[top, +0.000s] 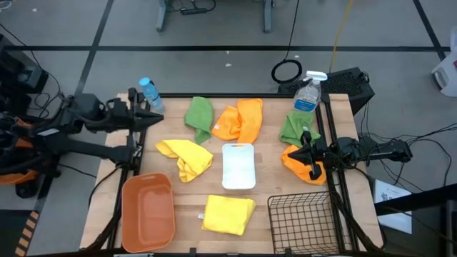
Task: Sort microfiber towel by color & place in baskets
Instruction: Put the left green microfiber towel into the white bin
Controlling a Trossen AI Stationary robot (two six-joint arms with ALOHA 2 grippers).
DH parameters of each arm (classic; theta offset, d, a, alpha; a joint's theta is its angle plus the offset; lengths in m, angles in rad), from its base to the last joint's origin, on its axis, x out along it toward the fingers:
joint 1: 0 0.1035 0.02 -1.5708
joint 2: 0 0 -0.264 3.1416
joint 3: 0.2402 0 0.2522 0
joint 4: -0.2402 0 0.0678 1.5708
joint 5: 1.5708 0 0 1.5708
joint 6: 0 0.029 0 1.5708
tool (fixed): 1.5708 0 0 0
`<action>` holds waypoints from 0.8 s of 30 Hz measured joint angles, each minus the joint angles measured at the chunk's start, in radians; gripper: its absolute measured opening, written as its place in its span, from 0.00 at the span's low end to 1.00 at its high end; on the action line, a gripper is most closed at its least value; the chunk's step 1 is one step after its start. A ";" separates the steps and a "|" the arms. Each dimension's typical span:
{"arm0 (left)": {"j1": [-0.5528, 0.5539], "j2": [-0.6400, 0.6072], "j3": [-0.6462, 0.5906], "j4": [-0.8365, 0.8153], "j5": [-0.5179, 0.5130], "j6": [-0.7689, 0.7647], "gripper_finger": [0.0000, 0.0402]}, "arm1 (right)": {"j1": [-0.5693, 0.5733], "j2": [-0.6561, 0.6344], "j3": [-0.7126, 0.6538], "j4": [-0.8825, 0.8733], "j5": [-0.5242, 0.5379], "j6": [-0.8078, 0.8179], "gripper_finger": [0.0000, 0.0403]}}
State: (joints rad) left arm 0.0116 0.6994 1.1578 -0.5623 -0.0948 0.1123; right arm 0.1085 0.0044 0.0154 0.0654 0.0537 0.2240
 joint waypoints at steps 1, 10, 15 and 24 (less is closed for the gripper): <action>0.000 0.012 0.000 -0.008 0.000 -0.001 0.11 | 0.000 0.000 0.000 0.000 0.002 0.000 0.00; 0.000 0.078 -0.001 -0.029 0.000 0.000 0.20 | 0.000 0.000 0.016 -0.031 -0.001 0.044 0.00; 0.000 0.092 -0.002 -0.050 0.000 -0.002 0.20 | 0.000 0.000 0.076 -0.097 -0.026 0.056 0.00; 0.000 0.123 -0.002 -0.053 0.000 -0.002 0.20 | 0.000 0.030 0.323 -0.323 -0.022 0.062 0.00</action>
State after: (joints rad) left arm 0.0116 0.8228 1.1557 -0.6155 -0.0948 0.1101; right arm 0.1089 0.0342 0.3382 -0.2574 0.0312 0.2863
